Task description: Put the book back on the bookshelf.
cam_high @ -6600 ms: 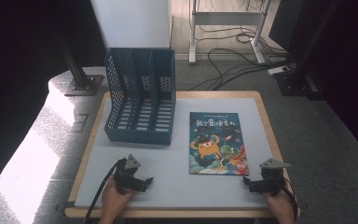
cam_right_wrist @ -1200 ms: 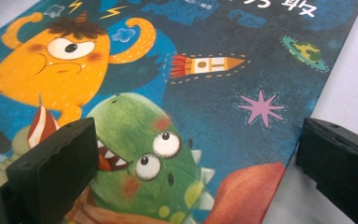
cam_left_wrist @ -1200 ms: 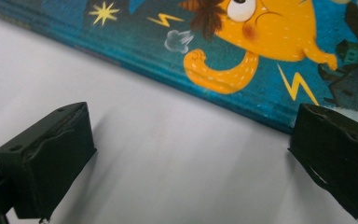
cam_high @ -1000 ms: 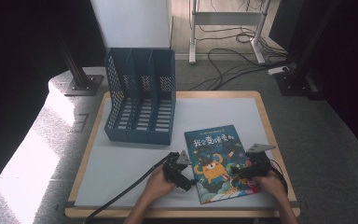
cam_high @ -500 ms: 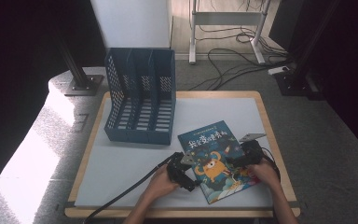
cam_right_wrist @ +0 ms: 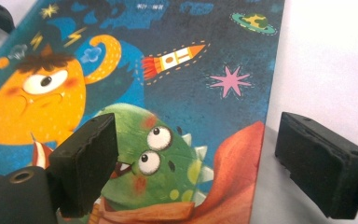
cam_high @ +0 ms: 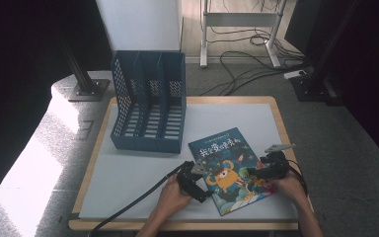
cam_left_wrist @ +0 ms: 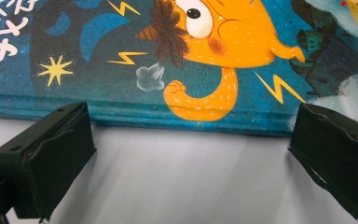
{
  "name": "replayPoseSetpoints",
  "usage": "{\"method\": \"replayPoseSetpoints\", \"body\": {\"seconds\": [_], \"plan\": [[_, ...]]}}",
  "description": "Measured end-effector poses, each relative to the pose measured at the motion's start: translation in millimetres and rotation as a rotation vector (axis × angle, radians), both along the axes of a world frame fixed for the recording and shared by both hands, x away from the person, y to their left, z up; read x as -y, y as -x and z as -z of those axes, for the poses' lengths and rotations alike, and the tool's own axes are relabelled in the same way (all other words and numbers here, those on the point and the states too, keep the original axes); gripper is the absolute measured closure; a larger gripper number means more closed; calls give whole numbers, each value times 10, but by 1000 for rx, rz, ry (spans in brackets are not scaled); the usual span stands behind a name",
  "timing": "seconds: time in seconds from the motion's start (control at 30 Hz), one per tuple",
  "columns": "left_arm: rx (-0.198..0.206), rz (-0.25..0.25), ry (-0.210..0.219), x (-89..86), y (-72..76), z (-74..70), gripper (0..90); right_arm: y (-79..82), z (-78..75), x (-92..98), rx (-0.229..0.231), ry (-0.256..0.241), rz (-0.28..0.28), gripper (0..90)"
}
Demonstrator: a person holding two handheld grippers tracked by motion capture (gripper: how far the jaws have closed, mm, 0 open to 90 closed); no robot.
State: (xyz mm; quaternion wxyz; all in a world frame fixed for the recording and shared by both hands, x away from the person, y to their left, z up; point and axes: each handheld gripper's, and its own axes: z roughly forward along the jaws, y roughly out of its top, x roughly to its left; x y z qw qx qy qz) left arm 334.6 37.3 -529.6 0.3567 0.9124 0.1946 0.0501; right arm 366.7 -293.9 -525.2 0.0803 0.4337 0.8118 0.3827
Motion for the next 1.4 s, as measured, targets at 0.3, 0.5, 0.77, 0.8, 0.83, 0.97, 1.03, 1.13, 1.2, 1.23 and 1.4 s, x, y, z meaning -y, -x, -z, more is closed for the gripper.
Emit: {"method": "replayPoseSetpoints", "body": {"seconds": [0.3, 0.5, 0.77, 0.8, 0.83, 0.97, 1.03, 1.13, 1.2, 1.23, 1.4], "plan": [[-2, 13, 6, 8, -4, -1, 0, -32, -58, 9, -72, -94, 25, 124], [-2, 15, 3, 5, -6, -1, 0, -5, -196, 90, -59, -184, 18, 128], [-4, 13, 7, 4, -7, 0, 0, 96, -363, 127, -80, -147, -35, 237], [-4, 13, 7, 4, -7, 0, 0, 113, -355, 142, -99, -173, -69, 280], [-3, 14, 6, 4, -7, 0, 0, 137, -349, 149, -113, -208, -105, 332], [-4, 14, 6, 3, -7, 0, 0, 191, -427, 116, -59, -122, -139, 377], [-4, 13, 7, 3, -6, 1, 0, 145, -461, 103, -54, -64, -152, 367], [-6, 13, 5, 2, -8, -1, 0, -8, -502, 102, -64, -27, -170, 395], [-6, 13, 5, 2, -7, -1, 0, -46, -504, 101, -73, -31, -180, 402], [-6, 13, 4, 2, -8, -2, 0, -82, -505, 101, -81, -42, -186, 416], [-4, 14, 4, 2, -8, -1, 0, -213, -545, 86, -94, -92, -215, 466]]}}
